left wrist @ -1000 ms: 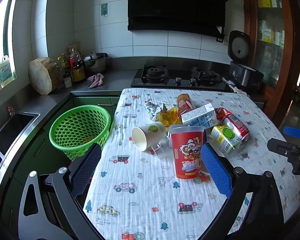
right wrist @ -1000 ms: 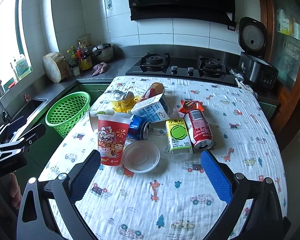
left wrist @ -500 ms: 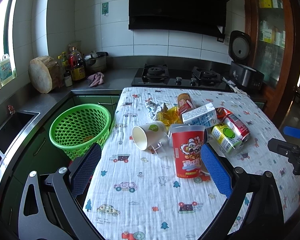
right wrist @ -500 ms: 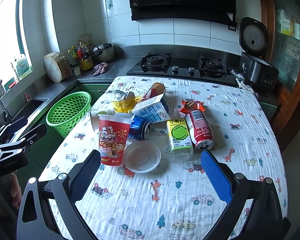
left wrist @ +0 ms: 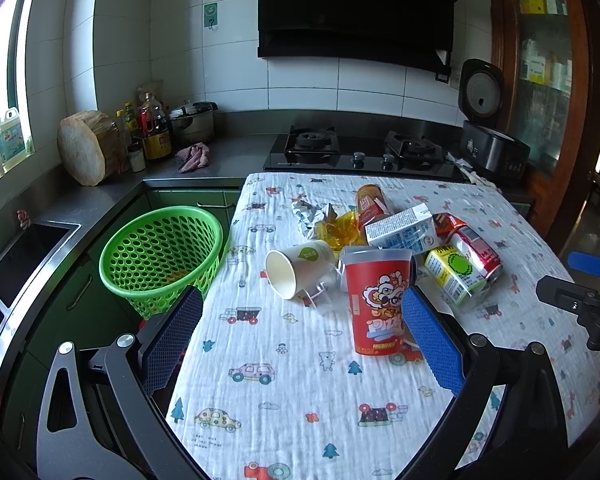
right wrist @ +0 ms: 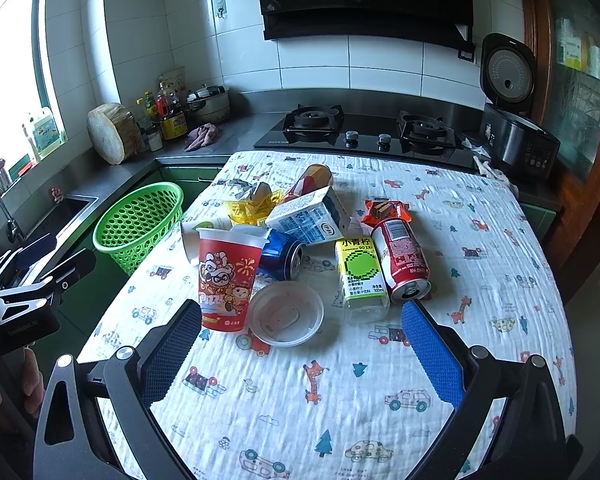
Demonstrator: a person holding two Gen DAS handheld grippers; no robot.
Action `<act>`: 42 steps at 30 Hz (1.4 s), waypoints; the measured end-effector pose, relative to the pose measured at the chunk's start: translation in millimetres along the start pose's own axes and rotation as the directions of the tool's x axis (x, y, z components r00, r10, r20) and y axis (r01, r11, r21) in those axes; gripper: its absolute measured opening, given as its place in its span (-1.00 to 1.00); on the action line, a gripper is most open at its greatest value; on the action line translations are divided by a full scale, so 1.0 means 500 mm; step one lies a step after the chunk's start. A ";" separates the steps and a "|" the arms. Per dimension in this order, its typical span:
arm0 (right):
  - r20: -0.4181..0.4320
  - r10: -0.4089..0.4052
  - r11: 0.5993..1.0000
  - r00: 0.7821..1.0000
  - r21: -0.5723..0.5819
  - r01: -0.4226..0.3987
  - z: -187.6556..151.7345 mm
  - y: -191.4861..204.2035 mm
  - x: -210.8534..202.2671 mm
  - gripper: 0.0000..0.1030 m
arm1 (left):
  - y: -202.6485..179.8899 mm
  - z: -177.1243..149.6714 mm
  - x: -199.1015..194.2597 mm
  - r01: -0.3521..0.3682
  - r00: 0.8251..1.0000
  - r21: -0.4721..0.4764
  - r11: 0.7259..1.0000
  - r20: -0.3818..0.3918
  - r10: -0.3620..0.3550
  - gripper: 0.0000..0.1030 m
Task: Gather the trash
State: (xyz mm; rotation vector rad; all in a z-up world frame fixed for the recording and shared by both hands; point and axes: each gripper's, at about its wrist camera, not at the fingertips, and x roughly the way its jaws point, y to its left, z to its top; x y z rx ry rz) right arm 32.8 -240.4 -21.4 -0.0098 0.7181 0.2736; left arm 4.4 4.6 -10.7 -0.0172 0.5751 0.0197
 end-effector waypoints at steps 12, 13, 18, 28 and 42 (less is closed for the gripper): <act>-0.002 0.002 1.000 1.000 0.001 -0.002 0.001 0.001 0.003 0.88 | 0.001 -0.009 -0.003 -0.005 1.000 -0.001 1.000 -0.003 0.005 0.91; -0.002 0.003 1.000 1.000 0.001 -0.003 0.001 0.002 0.003 0.88 | 0.002 -0.003 0.003 -0.006 1.000 -0.002 1.000 -0.005 0.006 0.91; -0.002 0.004 1.000 1.000 -0.004 -0.004 0.000 0.004 0.004 0.88 | 0.004 -0.002 0.007 -0.011 1.000 -0.004 1.000 -0.006 0.011 0.91; -0.001 0.008 1.000 1.000 -0.025 -0.008 0.000 0.016 0.003 0.88 | 0.013 0.002 0.002 -0.026 1.000 -0.016 1.000 -0.014 0.025 0.91; -0.013 0.006 1.000 1.000 -0.028 -0.006 -0.002 0.012 0.012 0.88 | 0.014 0.004 0.012 0.015 0.999 -0.041 0.999 -0.050 -0.017 0.89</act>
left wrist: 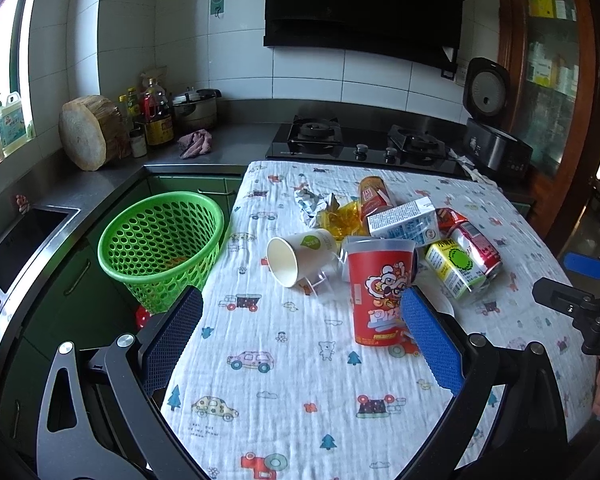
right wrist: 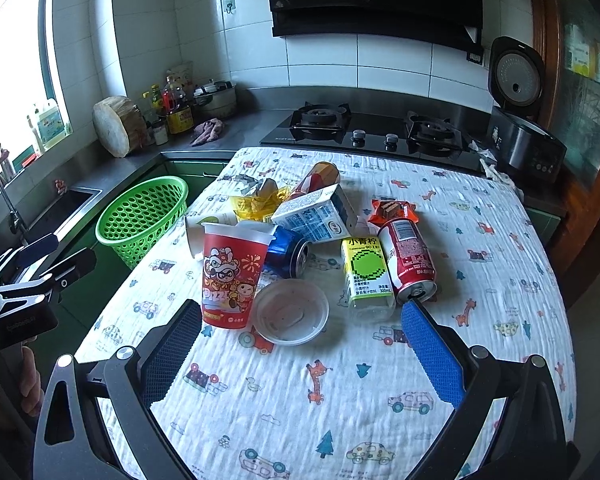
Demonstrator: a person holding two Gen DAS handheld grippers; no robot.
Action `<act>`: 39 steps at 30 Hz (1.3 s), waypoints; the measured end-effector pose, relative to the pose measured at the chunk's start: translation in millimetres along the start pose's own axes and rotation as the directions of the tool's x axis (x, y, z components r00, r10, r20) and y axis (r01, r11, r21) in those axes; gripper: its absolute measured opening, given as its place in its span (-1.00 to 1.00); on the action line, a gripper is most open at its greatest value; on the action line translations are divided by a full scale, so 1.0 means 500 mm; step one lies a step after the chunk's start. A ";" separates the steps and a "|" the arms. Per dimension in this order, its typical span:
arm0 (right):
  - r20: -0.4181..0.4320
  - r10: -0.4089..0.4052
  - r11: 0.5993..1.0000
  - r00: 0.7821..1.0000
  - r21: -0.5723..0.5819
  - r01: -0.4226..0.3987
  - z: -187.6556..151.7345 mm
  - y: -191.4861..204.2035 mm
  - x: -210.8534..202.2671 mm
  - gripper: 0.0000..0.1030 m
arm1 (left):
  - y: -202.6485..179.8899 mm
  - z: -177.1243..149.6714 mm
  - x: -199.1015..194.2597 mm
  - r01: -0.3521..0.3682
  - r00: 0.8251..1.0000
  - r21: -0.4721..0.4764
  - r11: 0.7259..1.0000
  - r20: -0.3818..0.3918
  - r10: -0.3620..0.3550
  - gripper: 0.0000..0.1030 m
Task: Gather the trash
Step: 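Grasp the red printed paper cup with the left tool and lift it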
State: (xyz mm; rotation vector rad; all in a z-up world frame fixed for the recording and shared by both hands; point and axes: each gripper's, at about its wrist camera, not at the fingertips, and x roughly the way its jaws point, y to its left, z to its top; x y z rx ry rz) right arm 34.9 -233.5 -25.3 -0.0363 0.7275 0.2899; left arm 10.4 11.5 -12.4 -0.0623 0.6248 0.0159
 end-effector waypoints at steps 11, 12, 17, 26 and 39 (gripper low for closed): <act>-0.035 -0.019 0.999 0.999 0.031 0.020 -0.014 -0.036 0.034 0.87 | -0.052 0.004 0.083 0.110 0.992 0.042 0.993 -0.071 -0.107 0.69; -0.039 -0.021 0.999 0.999 0.033 0.023 -0.014 -0.040 0.038 0.87 | -0.058 0.003 0.100 0.123 0.989 0.043 0.991 -0.088 -0.119 0.64; -0.057 -0.027 0.999 0.998 0.044 0.030 -0.021 -0.055 0.055 0.86 | -0.084 -0.001 0.176 0.188 0.969 0.019 0.982 -0.164 -0.183 0.56; -0.093 -0.035 0.997 0.995 0.071 0.042 -0.035 -0.078 0.082 0.84 | -0.108 -0.001 0.287 0.219 0.936 -0.035 0.975 -0.275 -0.220 0.56; -0.165 0.015 0.994 0.986 0.114 0.004 -0.060 -0.081 0.139 0.54 | -0.124 -0.002 0.330 0.257 0.918 -0.006 0.966 -0.312 -0.246 0.36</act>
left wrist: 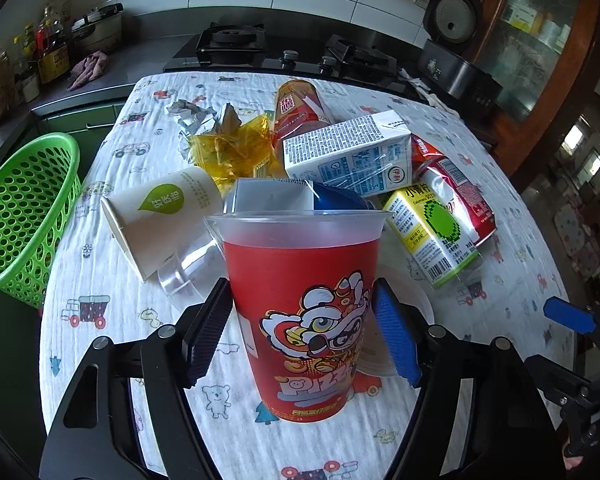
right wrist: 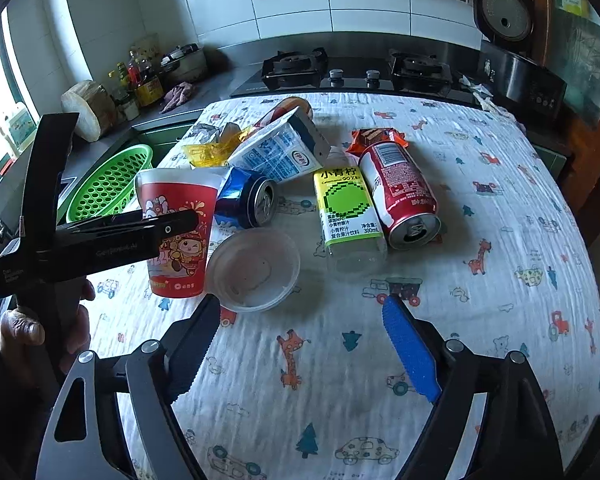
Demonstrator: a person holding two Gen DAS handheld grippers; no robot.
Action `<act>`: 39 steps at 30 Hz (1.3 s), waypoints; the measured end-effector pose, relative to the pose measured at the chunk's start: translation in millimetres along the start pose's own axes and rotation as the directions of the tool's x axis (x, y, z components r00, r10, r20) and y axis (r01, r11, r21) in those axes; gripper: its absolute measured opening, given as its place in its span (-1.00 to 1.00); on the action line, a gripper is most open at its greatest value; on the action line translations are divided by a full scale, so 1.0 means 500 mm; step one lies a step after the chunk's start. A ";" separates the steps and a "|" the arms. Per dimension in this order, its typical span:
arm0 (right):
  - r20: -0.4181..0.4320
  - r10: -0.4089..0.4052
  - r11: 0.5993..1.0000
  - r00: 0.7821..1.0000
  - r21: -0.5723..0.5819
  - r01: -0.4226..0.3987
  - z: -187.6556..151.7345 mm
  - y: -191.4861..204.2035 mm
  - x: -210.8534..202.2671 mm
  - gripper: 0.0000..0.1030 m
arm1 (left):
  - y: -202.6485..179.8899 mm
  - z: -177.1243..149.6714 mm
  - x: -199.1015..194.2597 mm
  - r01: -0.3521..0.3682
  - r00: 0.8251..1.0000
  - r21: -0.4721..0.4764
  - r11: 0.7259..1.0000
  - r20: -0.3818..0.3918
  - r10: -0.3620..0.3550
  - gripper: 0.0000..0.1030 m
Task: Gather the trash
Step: 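Grasp the red printed paper cup with the left tool and lift it, then drop the red cup into the basket with the left tool while the right grasps the lid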
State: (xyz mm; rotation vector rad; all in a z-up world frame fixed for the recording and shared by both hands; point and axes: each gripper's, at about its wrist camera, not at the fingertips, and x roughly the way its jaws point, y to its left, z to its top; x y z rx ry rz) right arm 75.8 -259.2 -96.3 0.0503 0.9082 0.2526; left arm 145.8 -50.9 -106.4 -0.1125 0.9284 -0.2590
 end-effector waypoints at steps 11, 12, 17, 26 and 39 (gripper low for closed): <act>-0.077 0.073 0.996 0.994 0.057 -0.069 0.002 0.005 0.091 -0.02 | 0.020 -0.024 -0.073 0.020 0.998 -0.001 1.000 0.057 -0.020 0.35; -0.088 0.071 0.996 0.994 0.062 -0.066 0.004 0.005 0.104 -0.11 | 0.025 -0.025 -0.083 0.021 0.998 -0.004 1.000 0.064 -0.021 0.34; -0.121 0.077 0.994 0.990 0.083 -0.067 0.012 0.006 0.149 -0.32 | 0.055 -0.032 -0.133 0.012 0.995 -0.023 1.000 0.102 -0.010 0.35; -0.142 0.039 0.989 0.989 0.148 -0.018 0.020 -0.007 0.211 -0.57 | 0.130 -0.023 -0.199 -0.025 0.987 -0.059 0.998 0.160 0.034 0.35; -0.069 -0.046 0.995 0.997 0.088 0.052 0.029 0.021 0.173 -0.89 | 0.301 0.028 -0.246 -0.126 0.965 -0.155 0.980 0.208 0.157 0.35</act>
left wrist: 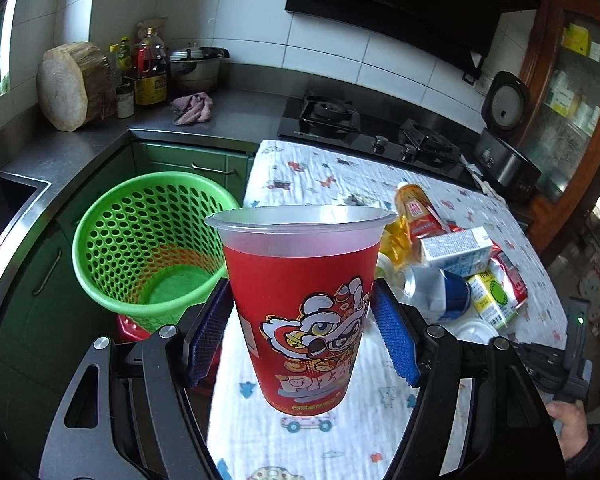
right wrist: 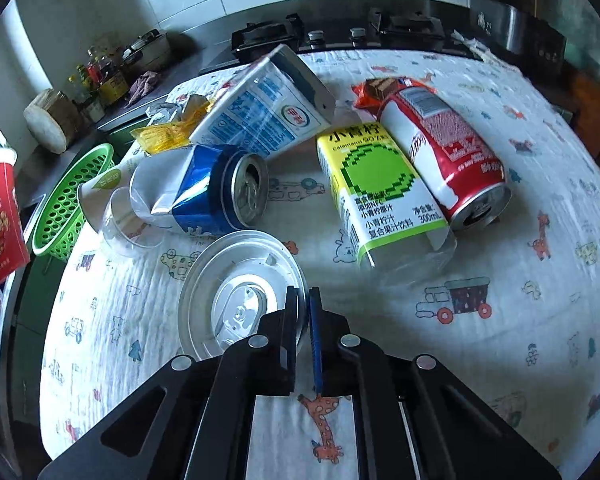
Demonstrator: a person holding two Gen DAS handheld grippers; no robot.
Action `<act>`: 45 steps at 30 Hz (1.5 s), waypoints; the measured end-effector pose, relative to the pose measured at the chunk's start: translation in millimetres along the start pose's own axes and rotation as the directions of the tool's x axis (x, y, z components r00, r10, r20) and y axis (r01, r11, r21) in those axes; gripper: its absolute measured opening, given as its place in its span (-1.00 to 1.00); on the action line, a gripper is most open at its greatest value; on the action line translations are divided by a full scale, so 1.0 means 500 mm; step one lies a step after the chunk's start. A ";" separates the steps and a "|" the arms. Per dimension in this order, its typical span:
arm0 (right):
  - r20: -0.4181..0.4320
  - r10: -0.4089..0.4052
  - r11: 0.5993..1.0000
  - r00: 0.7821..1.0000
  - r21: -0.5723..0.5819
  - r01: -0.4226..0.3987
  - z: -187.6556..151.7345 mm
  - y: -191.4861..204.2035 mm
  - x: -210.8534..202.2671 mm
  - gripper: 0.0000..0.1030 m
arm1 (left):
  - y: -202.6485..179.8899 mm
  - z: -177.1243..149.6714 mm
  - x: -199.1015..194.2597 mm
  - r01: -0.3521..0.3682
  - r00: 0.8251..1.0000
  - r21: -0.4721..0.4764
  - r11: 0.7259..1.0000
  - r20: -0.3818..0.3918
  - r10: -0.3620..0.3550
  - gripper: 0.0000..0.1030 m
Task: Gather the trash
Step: 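Drop the red cup into the basket with the left tool while the right grasps the lid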
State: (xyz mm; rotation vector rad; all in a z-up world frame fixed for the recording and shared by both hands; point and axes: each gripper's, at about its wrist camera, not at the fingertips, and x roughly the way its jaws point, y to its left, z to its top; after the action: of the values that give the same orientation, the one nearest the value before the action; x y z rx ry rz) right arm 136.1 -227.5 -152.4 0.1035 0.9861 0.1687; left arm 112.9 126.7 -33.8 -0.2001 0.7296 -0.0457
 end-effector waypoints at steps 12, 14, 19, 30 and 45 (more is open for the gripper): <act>0.138 0.058 0.982 0.989 -0.188 -0.031 0.083 0.149 -0.115 -0.90 | 0.189 0.108 0.066 -0.149 0.988 -0.049 0.988 0.025 0.151 0.35; 0.143 0.089 0.974 0.986 -0.218 -0.057 0.107 0.195 -0.116 -0.90 | 0.221 0.119 0.089 -0.162 0.986 -0.060 0.985 0.014 0.163 0.35; 0.144 0.160 0.955 0.977 -0.273 -0.116 0.173 0.319 -0.081 -0.90 | 0.294 0.128 0.157 -0.173 0.985 -0.083 0.981 -0.040 0.170 0.36; 0.058 0.217 0.920 0.974 -0.345 -0.185 0.266 0.555 0.076 -0.90 | 0.402 0.098 0.260 -0.168 0.975 -0.131 0.977 -0.170 0.145 0.50; -0.036 0.235 0.905 0.971 -0.356 -0.232 0.294 0.688 0.221 -0.61 | 0.467 0.062 0.204 -0.190 0.975 -0.218 0.957 -0.154 0.158 0.56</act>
State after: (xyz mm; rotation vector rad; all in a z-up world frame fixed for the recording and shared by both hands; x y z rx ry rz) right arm 286.1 129.6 -106.3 -0.1134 0.9184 0.5661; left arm 202.7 349.4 -124.3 -0.3578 0.8860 0.1975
